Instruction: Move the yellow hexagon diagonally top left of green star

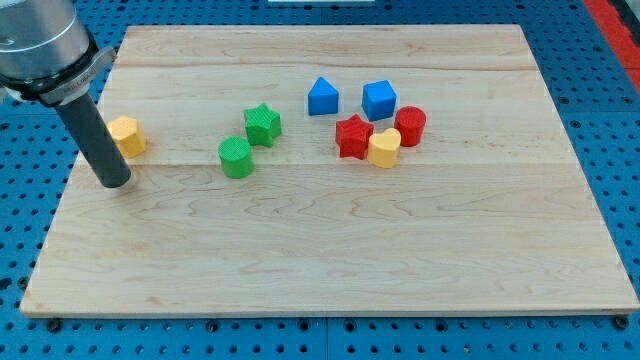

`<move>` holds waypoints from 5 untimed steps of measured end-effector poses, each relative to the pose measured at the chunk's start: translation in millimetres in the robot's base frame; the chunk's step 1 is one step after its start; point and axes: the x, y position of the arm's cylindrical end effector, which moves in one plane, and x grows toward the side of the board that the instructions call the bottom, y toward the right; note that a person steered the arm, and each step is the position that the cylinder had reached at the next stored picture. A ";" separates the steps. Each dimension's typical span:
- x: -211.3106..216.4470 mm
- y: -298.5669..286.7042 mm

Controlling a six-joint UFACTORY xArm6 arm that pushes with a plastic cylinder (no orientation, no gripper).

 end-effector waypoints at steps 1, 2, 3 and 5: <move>0.0 0.0; 2.5 3.2; 2.8 2.8; -36.0 -7.6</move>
